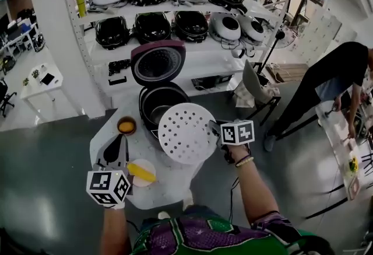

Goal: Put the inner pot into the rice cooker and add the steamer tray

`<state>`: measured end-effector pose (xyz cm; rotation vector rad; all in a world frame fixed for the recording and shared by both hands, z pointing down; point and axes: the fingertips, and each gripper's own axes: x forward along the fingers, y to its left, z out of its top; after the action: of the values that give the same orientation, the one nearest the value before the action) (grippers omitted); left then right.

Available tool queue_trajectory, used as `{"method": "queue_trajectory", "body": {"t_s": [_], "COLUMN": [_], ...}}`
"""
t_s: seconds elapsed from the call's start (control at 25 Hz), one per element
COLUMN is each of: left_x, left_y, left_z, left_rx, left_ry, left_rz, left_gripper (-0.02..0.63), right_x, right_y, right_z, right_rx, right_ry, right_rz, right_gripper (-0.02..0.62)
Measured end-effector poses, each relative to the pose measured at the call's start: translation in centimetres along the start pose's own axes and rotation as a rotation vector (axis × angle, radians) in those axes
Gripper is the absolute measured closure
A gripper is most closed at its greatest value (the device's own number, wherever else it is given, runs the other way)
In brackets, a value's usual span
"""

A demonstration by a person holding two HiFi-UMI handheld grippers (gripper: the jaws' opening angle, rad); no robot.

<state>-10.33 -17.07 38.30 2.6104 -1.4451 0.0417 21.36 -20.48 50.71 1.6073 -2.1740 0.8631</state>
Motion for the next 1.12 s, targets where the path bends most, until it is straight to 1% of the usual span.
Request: {"method": "queue_trajectory", "body": {"t_s": [0.32, 0.52, 0.88, 1.12], "left_x": [4.2, 6.2, 7.7, 7.4], "left_y": [2.3, 3.8, 6.6, 8.1], "left_z": [0.4, 0.1, -1.2, -2.6], "left_rx": [0.006, 0.007, -0.006, -0.024], "left_ry": [0.009, 0.019, 0.058, 0.078], "left_rz": [0.103, 0.155, 0.254, 0.306], "left_gripper": [0.586, 0.586, 0.585, 0.584], "right_x": [7.7, 12.9, 21.3, 24.5], "right_y": [-1.6, -2.2, -3.7, -4.1], "right_z": [6.4, 8.8, 9.0, 7.8], "right_rx": [-0.023, -0.052, -0.101, -0.139], "right_ry": [0.014, 0.038, 0.139, 0.188], "right_rz": [0.049, 0.071, 0.082, 0.074], "right_gripper": [0.578, 0.578, 0.578, 0.578]}}
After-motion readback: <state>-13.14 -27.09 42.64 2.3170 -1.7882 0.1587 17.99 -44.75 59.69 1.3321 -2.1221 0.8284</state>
